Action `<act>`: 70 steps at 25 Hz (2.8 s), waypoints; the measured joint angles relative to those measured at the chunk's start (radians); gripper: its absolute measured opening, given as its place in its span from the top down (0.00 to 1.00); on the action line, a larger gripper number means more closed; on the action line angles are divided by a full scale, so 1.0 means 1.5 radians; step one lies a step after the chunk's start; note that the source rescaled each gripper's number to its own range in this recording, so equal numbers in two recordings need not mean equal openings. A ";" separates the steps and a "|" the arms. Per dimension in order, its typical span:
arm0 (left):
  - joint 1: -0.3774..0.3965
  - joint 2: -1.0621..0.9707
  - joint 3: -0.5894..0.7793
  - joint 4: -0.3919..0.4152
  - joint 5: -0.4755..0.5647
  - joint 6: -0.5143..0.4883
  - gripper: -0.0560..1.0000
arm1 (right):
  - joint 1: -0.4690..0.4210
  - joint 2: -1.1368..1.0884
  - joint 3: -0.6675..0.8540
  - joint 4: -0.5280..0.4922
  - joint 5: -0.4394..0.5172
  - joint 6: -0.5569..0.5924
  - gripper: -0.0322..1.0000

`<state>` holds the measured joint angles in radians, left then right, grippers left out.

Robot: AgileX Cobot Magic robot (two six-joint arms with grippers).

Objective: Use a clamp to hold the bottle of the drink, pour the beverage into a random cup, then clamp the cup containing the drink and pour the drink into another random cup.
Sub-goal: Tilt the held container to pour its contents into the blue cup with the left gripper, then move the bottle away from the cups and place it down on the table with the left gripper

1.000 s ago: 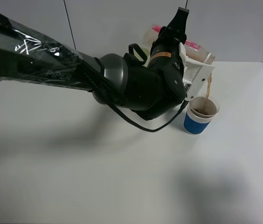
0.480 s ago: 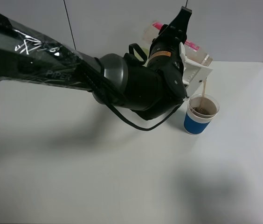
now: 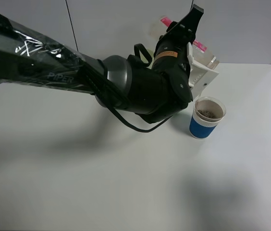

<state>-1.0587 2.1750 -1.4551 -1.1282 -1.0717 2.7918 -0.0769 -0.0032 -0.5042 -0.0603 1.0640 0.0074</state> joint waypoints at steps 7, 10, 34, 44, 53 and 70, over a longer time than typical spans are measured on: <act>-0.006 0.000 0.000 0.023 0.000 0.000 0.95 | 0.000 0.000 0.000 0.000 0.000 0.000 0.26; -0.012 0.000 0.000 0.026 0.000 0.000 0.95 | 0.000 0.000 0.000 0.000 0.000 0.000 0.26; 0.007 -0.155 0.138 -0.026 0.085 -0.257 0.95 | 0.000 0.000 0.000 0.000 0.000 0.000 0.26; 0.083 -0.304 0.350 0.083 0.106 -0.651 0.95 | 0.000 0.000 0.000 0.000 0.000 0.000 0.26; 0.143 -0.392 0.507 0.210 0.113 -1.010 0.95 | 0.000 0.000 0.000 0.000 0.000 0.000 0.26; 0.428 -0.447 0.701 0.721 0.118 -1.788 0.95 | 0.000 0.000 0.000 0.000 0.000 0.000 0.26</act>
<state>-0.4174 1.5049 -0.4040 -0.0466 -0.8949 0.1094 -0.0769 -0.0032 -0.5042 -0.0603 1.0640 0.0074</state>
